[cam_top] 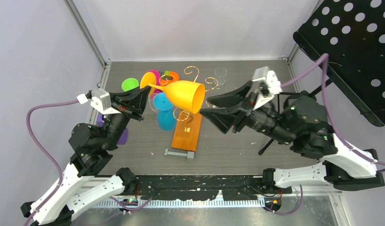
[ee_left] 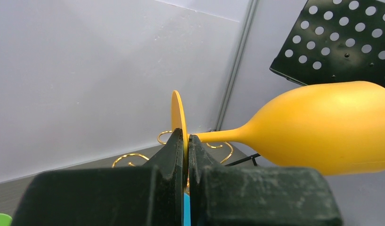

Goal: Place the wine glass upside down on the wine glass rack
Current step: Turn the wine glass upside down at the wine rack.

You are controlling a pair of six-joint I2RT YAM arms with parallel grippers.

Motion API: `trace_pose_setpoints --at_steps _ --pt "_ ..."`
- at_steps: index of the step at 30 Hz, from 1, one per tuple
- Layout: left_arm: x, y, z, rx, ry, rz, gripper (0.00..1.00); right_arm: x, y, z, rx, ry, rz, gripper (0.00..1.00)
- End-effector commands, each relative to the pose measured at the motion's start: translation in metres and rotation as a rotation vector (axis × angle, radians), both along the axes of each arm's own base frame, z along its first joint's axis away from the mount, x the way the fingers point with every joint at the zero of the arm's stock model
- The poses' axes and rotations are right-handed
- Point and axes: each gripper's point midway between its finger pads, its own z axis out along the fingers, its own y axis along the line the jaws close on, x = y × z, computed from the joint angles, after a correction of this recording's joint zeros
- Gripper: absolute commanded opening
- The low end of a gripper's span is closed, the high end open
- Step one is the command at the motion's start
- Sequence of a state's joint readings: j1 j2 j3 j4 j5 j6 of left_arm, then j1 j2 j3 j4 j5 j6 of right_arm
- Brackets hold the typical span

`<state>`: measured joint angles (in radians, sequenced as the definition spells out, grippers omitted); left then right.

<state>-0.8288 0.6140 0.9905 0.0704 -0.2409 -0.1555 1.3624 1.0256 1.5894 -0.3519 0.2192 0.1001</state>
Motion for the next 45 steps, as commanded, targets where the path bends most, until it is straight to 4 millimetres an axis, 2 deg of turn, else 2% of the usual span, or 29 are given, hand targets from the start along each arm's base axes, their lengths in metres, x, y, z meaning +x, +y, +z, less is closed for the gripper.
trace_pose_setpoints --at_steps 1,3,6,7,10,12,14,15,16,17,18,19,20,21,26,32,34,38,45 --pt "-0.008 0.003 0.018 0.017 -0.097 -0.005 0.00 0.011 -0.042 0.015 0.048 -0.004 -0.113 0.53" --pt "-0.021 -0.008 0.022 0.069 -0.160 -0.080 0.00 0.017 -0.061 0.019 0.052 0.014 -0.172 0.55" --pt "-0.059 -0.036 0.030 0.200 -0.261 -0.312 0.00 0.028 -0.085 0.022 0.016 0.057 -0.266 0.60" --pt "-0.063 -0.043 0.025 0.264 -0.268 -0.350 0.00 0.029 -0.092 0.022 -0.029 0.069 -0.285 0.62" --pt "-0.069 -0.050 0.014 0.348 -0.261 -0.406 0.00 0.027 -0.097 0.016 -0.107 0.134 -0.286 0.72" --pt "-0.071 -0.052 0.010 0.380 -0.281 -0.409 0.00 0.021 -0.091 0.009 -0.158 0.167 -0.250 0.79" --pt "-0.072 -0.056 0.007 0.409 -0.298 -0.421 0.00 0.013 -0.070 -0.006 -0.235 0.196 -0.184 0.82" --pt "-0.073 -0.058 0.006 0.423 -0.302 -0.429 0.00 0.009 -0.064 -0.005 -0.240 0.207 -0.149 0.83" --pt "-0.072 -0.061 0.004 0.441 -0.301 -0.434 0.00 0.010 -0.051 -0.015 -0.279 0.229 -0.132 0.83" --pt "-0.071 -0.064 0.002 0.458 -0.298 -0.436 0.00 0.010 -0.046 -0.014 -0.279 0.245 -0.099 0.83" --pt "-0.069 -0.066 0.001 0.472 -0.295 -0.434 0.00 0.005 -0.030 -0.021 -0.304 0.271 -0.027 0.83" --pt "-0.068 -0.069 -0.001 0.485 -0.296 -0.434 0.00 0.016 -0.027 -0.024 -0.304 0.298 -0.039 0.83" --pt "-0.066 -0.070 -0.004 0.500 -0.295 -0.428 0.00 0.012 -0.014 -0.029 -0.317 0.316 0.033 0.82" --pt "-0.065 -0.071 -0.005 0.509 -0.297 -0.424 0.00 0.019 -0.011 -0.030 -0.314 0.329 0.031 0.82" --pt "-0.060 -0.075 -0.012 0.576 -0.295 -0.406 0.00 0.006 0.020 -0.036 -0.308 0.348 0.227 0.82" --pt "-0.057 -0.075 -0.003 0.573 -0.315 -0.385 0.00 0.005 0.031 -0.060 -0.339 0.398 0.261 0.77" --pt "-0.056 -0.074 -0.001 0.573 -0.321 -0.375 0.00 0.004 0.030 -0.066 -0.340 0.407 0.263 0.73" --pt "-0.055 -0.075 0.000 0.575 -0.324 -0.371 0.00 0.002 0.030 -0.077 -0.349 0.426 0.266 0.59" --pt "-0.061 -0.081 -0.001 0.576 -0.337 -0.411 0.00 0.008 0.034 -0.085 -0.360 0.433 0.245 0.50"
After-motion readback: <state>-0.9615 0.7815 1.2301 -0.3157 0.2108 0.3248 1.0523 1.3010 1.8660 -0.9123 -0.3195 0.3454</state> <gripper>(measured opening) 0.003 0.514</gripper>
